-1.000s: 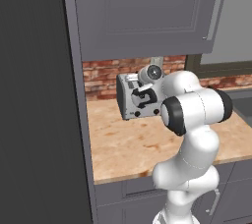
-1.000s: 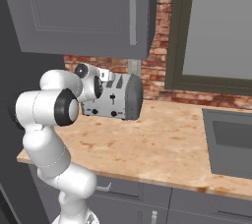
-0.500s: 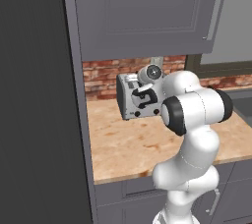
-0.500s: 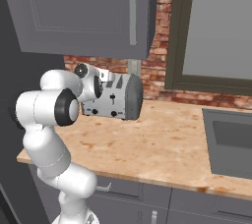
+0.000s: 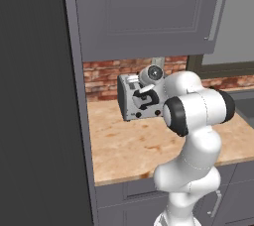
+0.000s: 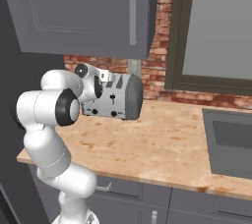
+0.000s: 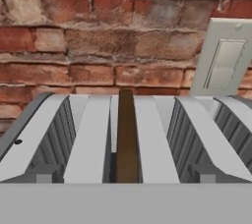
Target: Start the toaster. Once the lever pops up, take the bread to the plate on the dining counter.
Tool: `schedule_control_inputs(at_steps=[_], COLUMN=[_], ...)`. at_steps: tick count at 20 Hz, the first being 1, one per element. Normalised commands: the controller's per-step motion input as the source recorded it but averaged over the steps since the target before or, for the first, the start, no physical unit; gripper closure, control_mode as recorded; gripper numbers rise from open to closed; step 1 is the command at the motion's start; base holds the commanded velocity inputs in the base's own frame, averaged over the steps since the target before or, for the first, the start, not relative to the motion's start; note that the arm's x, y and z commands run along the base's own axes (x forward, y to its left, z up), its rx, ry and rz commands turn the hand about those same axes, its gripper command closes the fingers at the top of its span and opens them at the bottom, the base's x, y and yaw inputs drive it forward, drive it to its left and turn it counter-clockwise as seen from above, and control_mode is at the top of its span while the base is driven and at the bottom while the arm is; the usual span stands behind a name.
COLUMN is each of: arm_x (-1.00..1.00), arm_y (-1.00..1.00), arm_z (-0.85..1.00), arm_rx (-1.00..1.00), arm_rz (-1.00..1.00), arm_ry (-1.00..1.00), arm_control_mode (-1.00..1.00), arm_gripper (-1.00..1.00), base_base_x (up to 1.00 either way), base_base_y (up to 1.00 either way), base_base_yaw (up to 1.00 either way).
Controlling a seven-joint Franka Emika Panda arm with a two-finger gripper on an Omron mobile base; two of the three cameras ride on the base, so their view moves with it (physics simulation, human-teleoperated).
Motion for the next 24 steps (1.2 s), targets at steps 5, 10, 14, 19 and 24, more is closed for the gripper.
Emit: schedule_control_inputs(at_steps=[5, 10, 14, 19, 24], arm_x=[0.00, 0.01, 0.02, 0.02, 0.01], arm_y=[0.00, 0.00, 0.00, 0.00, 0.00], arm_z=[-0.01, 0.00, -0.02, -0.01, 0.00], arm_rx=[0.00, 0.00, 0.00, 0.00, 0.00], arm_rz=[0.00, 0.00, 0.00, 0.00, 0.00], arm_ry=[0.00, 0.01, 0.01, 0.01, 0.01], arm_control_mode=[-1.00, -1.00, -1.00, -1.00, -1.00], arm_gripper=[-1.00, -1.00, -1.00, -1.00, -1.00], base_base_x=[0.00, 0.00, 0.00, 0.00, 0.00], base_base_y=[0.00, 0.00, 0.00, 0.00, 0.00], base_base_yaw=[0.00, 0.00, 0.00, 0.00, 0.00])
